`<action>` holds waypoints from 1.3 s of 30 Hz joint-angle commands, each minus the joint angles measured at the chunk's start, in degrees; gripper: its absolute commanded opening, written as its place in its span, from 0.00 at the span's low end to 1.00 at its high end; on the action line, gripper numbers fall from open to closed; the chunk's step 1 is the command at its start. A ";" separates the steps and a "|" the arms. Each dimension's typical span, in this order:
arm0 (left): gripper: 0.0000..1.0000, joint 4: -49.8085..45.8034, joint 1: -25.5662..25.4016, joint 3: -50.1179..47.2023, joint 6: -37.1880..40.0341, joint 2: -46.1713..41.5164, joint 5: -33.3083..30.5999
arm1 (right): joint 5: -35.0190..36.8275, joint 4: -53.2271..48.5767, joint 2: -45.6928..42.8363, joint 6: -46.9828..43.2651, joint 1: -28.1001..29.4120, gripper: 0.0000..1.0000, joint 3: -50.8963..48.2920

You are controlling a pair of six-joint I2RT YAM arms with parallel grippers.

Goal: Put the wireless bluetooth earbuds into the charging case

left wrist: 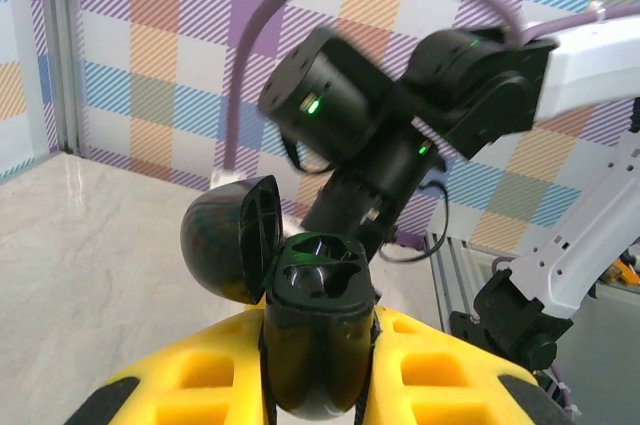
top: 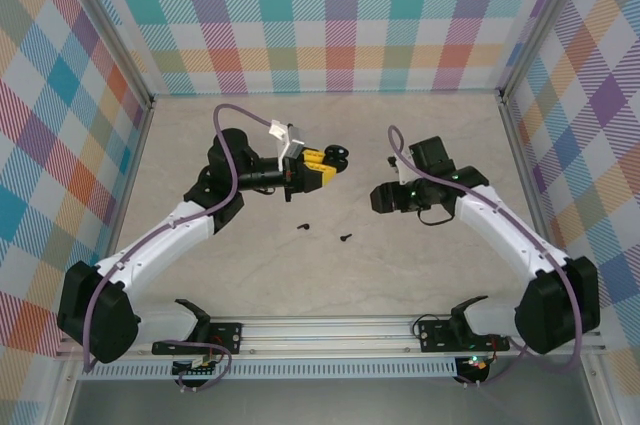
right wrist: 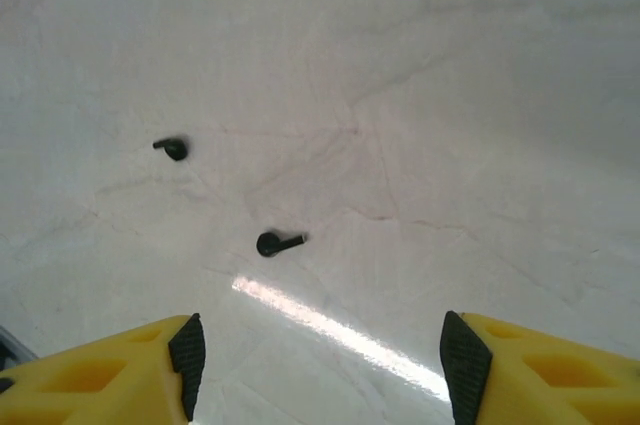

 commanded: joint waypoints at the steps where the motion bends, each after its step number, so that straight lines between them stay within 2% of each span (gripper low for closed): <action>1: 0.17 4.90 0.42 -1.04 -1.40 -1.76 1.66 | -6.04 0.78 4.24 -0.38 0.65 0.63 -0.69; 8: 0.17 8.07 0.42 -2.79 -3.71 -3.16 0.03 | -6.17 3.04 11.51 -2.95 4.77 0.60 -0.30; 18: 0.17 5.74 0.42 -3.37 -2.95 -5.77 -1.39 | -5.30 1.68 19.96 -8.42 10.31 0.55 4.46; 25: 0.17 4.10 0.42 -3.50 -2.04 -6.73 -1.70 | -2.90 -0.78 23.11 -13.13 12.14 0.59 7.43; 39: 0.17 4.26 0.44 -3.86 -2.24 -7.39 -1.78 | -0.23 -4.11 29.56 -20.25 14.87 0.59 12.74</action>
